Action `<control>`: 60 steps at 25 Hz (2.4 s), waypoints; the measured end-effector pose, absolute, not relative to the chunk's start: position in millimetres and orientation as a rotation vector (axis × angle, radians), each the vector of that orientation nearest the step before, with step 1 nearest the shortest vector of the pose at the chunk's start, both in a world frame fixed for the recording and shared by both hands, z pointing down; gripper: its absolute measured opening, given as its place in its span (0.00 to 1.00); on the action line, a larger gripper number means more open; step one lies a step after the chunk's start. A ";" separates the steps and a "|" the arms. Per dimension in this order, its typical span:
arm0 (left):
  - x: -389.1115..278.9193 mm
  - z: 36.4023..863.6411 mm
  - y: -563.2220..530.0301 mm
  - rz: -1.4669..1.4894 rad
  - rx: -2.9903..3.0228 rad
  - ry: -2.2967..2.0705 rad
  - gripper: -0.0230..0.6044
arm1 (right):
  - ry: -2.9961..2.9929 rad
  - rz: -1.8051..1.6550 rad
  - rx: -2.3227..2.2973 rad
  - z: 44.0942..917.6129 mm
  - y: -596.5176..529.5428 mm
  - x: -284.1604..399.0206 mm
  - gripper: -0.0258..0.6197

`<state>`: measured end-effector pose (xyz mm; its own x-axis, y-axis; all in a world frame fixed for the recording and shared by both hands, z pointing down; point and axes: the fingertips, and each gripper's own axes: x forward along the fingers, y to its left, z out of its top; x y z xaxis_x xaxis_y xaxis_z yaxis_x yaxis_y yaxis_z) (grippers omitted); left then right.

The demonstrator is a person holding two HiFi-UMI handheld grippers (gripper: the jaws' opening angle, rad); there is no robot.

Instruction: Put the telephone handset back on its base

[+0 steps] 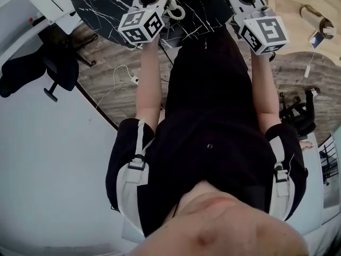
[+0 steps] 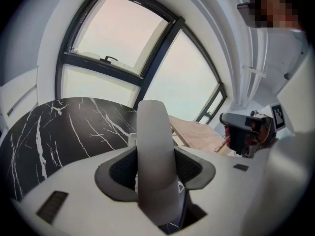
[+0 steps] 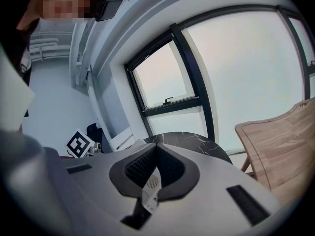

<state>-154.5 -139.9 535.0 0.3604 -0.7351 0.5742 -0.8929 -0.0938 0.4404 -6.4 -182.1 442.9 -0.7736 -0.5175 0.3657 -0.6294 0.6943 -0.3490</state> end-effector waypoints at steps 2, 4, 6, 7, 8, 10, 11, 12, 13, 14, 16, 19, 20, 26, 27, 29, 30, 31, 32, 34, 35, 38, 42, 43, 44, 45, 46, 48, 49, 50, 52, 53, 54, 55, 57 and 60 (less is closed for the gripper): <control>-153.9 545.6 -143.2 0.281 1.851 -1.418 0.39 | -2.655 0.696 0.909 449.3 -185.3 -5.9 0.09; -153.6 556.0 -147.1 0.295 1.829 -1.420 0.39 | -2.645 0.710 0.903 455.2 -189.6 -4.7 0.09; -152.7 566.2 -150.6 0.310 1.811 -1.423 0.39 | -2.636 0.722 0.902 461.1 -194.1 -2.1 0.09; -151.8 571.4 -151.7 0.321 1.804 -1.423 0.39 | -2.630 0.729 0.902 464.3 -196.1 -0.6 0.09; -150.7 576.4 -152.6 0.334 1.797 -1.423 0.39 | -2.624 0.737 0.902 467.4 -198.0 0.8 0.09; -148.5 585.8 -154.6 0.364 1.786 -1.423 0.39 | -2.613 0.750 0.899 473.0 -201.2 3.0 0.09; -147.6 590.4 -155.8 0.378 1.780 -1.423 0.39 | -2.609 0.755 0.896 475.6 -202.5 3.6 0.09; -147.0 595.1 -157.0 0.390 1.772 -1.424 0.39 | -2.605 0.760 0.892 478.1 -203.8 3.9 0.09; -146.7 599.8 -158.4 0.403 1.762 -1.425 0.39 | -2.602 0.764 0.888 480.4 -205.0 4.0 0.09; -146.7 604.6 -159.7 0.416 1.751 -1.427 0.39 | -2.600 0.767 0.884 482.7 -206.4 4.1 0.09; -147.3 613.5 -162.1 0.437 1.725 -1.435 0.39 | -2.593 0.775 0.879 486.6 -209.5 4.6 0.09; -147.3 624.1 -165.5 0.456 1.690 -1.441 0.40 | -2.584 0.783 0.875 491.1 -213.8 6.2 0.09; -146.4 626.6 -166.8 0.463 1.686 -1.441 0.40 | -2.581 0.785 0.875 492.4 -215.0 6.7 0.09; -141.5 637.7 -171.7 0.506 1.663 -1.448 0.40 | -2.570 0.801 0.873 499.6 -219.0 7.8 0.09; -141.1 639.2 -172.2 0.513 1.660 -1.450 0.40 | -2.570 0.802 0.872 500.4 -219.9 8.0 0.09; -140.4 641.6 -173.1 0.528 1.658 -1.450 0.40 | -2.569 0.801 0.873 501.7 -221.6 8.3 0.09; -139.8 642.9 -173.4 0.536 1.658 -1.448 0.40 | -2.568 0.801 0.875 502.1 -222.4 8.5 0.09; -139.1 643.9 -173.5 0.543 1.658 -1.447 0.40 | -2.567 0.802 0.878 502.4 -223.0 8.8 0.09; -138.7 644.5 -173.8 0.547 1.660 -1.448 0.40 | -2.566 0.803 0.880 502.5 -223.4 9.0 0.09; -138.3 644.3 -175.1 0.544 1.666 -1.458 0.40 | -2.565 0.805 0.880 502.6 -223.6 9.1 0.09; -138.2 643.9 -175.9 0.538 1.671 -1.463 0.40 | -2.565 0.806 0.879 502.6 -223.4 9.2 0.09; -138.1 643.9 -177.6 0.526 1.682 -1.471 0.40 | -2.565 0.809 0.877 502.7 -222.4 9.1 0.09; -137.9 645.8 -179.2 0.517 1.687 -1.478 0.41 | -2.566 0.814 0.876 502.8 -221.2 8.7 0.09; -137.8 645.8 -179.6 0.511 1.687 -1.479 0.41 | -2.565 0.816 0.875 503.1 -220.4 8.9 0.09; -137.5 645.3 -179.9 0.505 1.688 -1.481 0.41 | -2.565 0.817 0.874 503.4 -219.6 9.1 0.09; -137.2 644.5 -180.3 0.501 1.691 -1.481 0.41 | -2.566 0.819 0.874 503.5 -218.9 9.3 0.09; -137.1 643.9 -180.6 0.499 1.693 -1.480 0.41 | -2.566 0.820 0.874 503.4 -218.3 9.4 0.09; -136.9 642.9 -180.5 0.503 1.697 -1.479 0.40 | -2.568 0.822 0.876 503.2 -217.4 9.3 0.09; -136.8 642.4 -180.2 0.508 1.700 -1.479 0.40 | -2.570 0.823 0.875 503.0 -217.0 8.8 0.09; -136.9 641.6 -179.9 0.513 1.703 -1.481 0.40 | -2.573 0.823 0.873 502.9 -216.6 8.2 0.09; -137.4 639.8 -180.1 0.517 1.709 -1.487 0.40 | -2.580 0.818 0.869 502.5 -216.0 7.1 0.09; -137.8 638.7 -180.4 0.517 1.710 -1.491 0.40 | -2.579 0.817 0.870 502.0 -215.6 6.8 0.09; -138.4 637.2 -180.7 0.515 1.712 -1.495 0.40 | -2.576 0.815 0.871 501.4 -215.0 6.8 0.09; -139.2 635.3 -180.7 0.513 1.715 -1.499 0.40 | -2.575 0.812 0.874 500.6 -214.0 6.7 0.09; -142.1 630.3 -179.5 0.508 1.723 -1.510 0.40 | -2.577 0.803 0.879 498.6 -211.2 5.8 0.09; -148.3 619.8 -176.4 0.490 1.739 -1.534 0.40 | -2.590 0.787 0.888 493.6 -207.3 2.9 0.09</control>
<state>-148.3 -176.4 619.8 0.2072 -0.6713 0.7117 -0.9594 0.0028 0.2819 2.9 -207.3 493.6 -0.7672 -0.4751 0.4310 -0.6346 0.6601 -0.4019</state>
